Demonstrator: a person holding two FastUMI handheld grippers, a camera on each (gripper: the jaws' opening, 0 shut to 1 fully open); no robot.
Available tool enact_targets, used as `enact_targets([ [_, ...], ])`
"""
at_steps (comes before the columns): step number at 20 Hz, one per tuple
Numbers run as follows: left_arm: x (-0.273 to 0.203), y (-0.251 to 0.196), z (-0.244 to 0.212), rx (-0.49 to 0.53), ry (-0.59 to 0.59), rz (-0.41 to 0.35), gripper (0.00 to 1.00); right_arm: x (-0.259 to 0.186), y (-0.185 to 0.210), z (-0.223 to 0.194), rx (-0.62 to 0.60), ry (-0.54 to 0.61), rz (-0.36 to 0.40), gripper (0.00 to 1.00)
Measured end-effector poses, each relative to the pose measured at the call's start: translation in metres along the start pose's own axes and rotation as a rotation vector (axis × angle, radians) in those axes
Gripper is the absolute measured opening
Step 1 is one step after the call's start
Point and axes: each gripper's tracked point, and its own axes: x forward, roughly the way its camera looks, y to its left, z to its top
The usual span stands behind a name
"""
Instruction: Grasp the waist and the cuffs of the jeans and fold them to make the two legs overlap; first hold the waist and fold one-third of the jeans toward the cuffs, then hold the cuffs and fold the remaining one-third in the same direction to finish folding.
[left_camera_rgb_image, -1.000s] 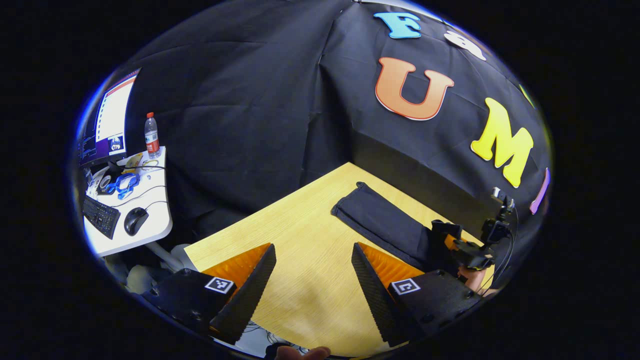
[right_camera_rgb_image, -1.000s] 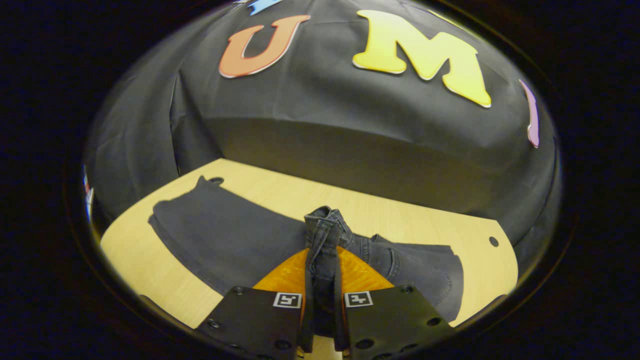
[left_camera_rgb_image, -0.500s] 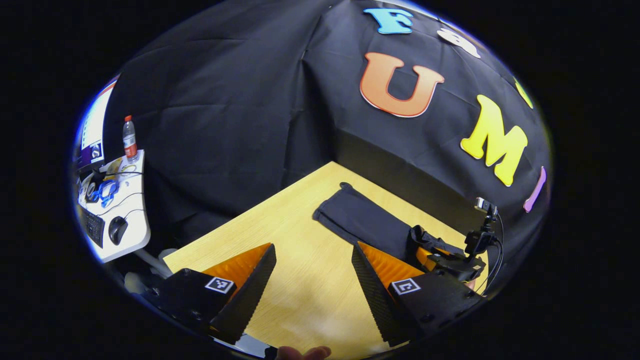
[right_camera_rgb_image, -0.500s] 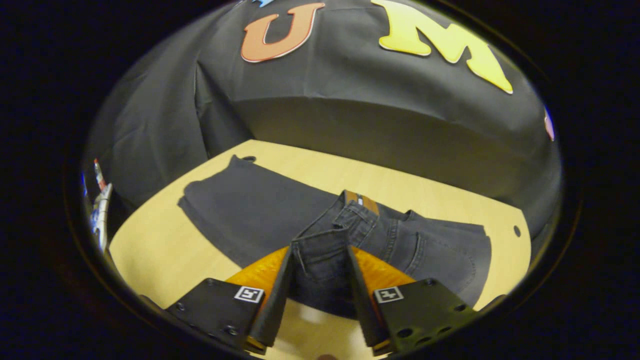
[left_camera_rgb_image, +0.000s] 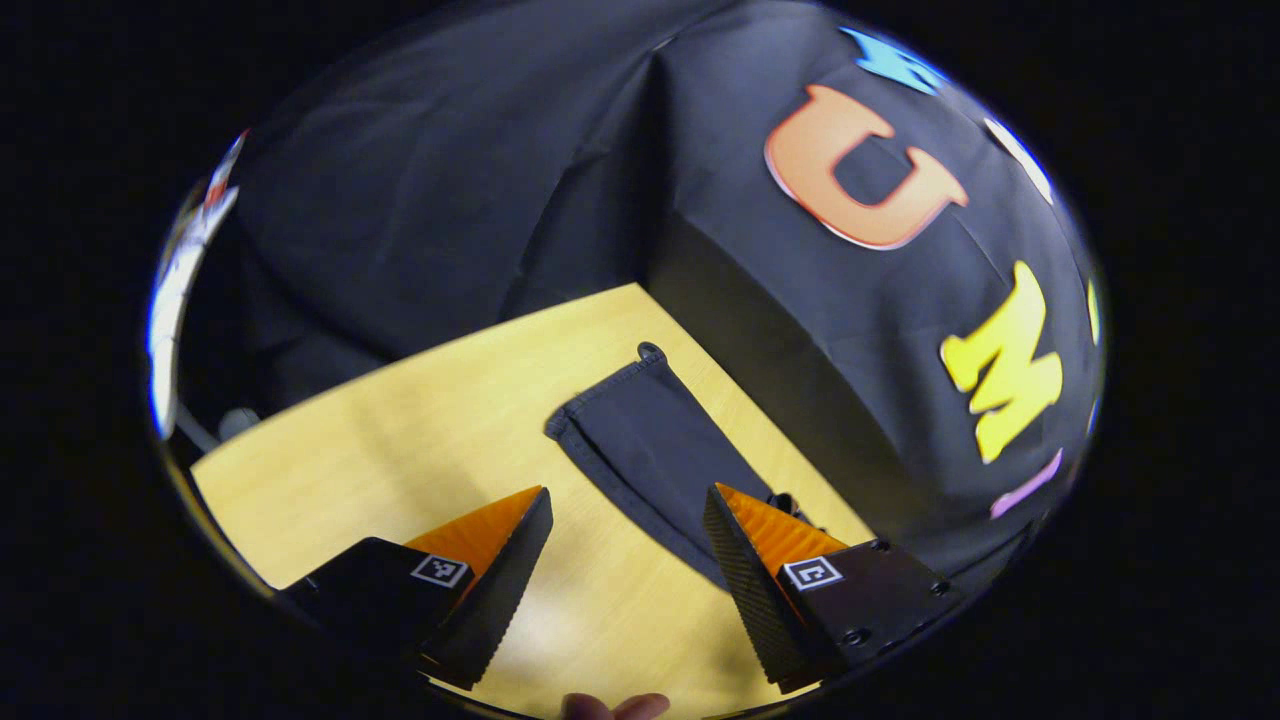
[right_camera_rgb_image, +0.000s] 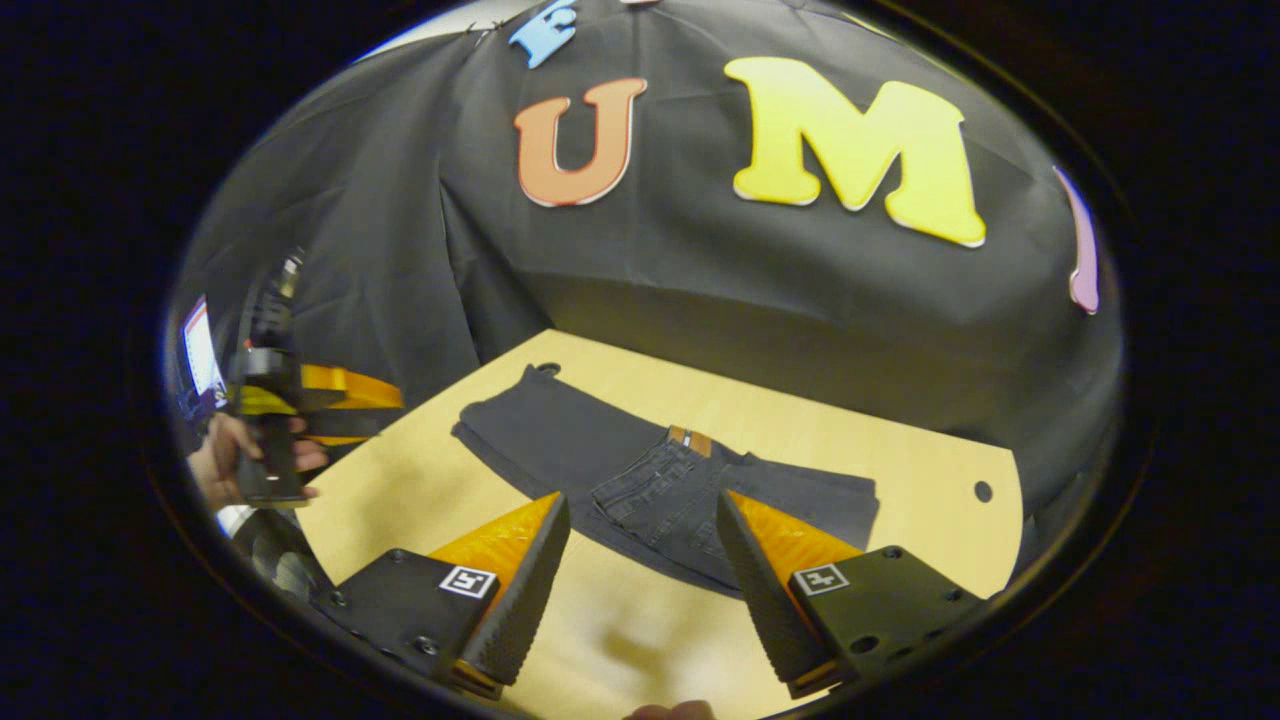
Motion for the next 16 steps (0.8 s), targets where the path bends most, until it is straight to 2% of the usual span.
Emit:
enact_targets([
  [1, 0.017, 0.008, 0.0, -0.057, 0.032, 0.02, 0.98, -0.015, -0.01, 0.003, 0.008, -0.004, -0.015, 0.89],
  [2, 0.029, 0.015, -0.001, -0.108, 0.061, 0.053, 0.98, -0.028, -0.02, 0.003, 0.015, -0.005, -0.03, 0.93],
  [3, 0.045, 0.022, -0.004, -0.153, 0.083, 0.079, 1.0, -0.038, -0.032, 0.001, 0.022, 0.003, -0.052, 0.92],
  [4, 0.054, 0.022, -0.002, -0.203, 0.096, 0.087, 0.98, -0.045, -0.045, -0.005, 0.038, 0.016, -0.081, 0.95],
  [6, 0.071, 0.019, 0.004, -0.297, 0.11, 0.087, 0.98, -0.057, -0.068, -0.018, 0.094, 0.051, -0.125, 0.92],
  [8, 0.084, 0.027, 0.005, -0.309, 0.116, 0.124, 0.98, -0.066, -0.09, -0.028, 0.129, 0.07, -0.164, 0.95],
  [14, 0.121, 0.046, 0.007, -0.309, 0.132, 0.217, 0.98, -0.076, -0.137, -0.057, 0.222, 0.128, -0.255, 0.95],
  [15, 0.124, 0.045, 0.006, -0.31, 0.136, 0.224, 0.98, -0.076, -0.143, -0.059, 0.23, 0.131, -0.265, 0.92],
  [16, 0.127, 0.043, 0.006, -0.307, 0.139, 0.229, 0.98, -0.077, -0.147, -0.06, 0.235, 0.131, -0.271, 0.95],
])
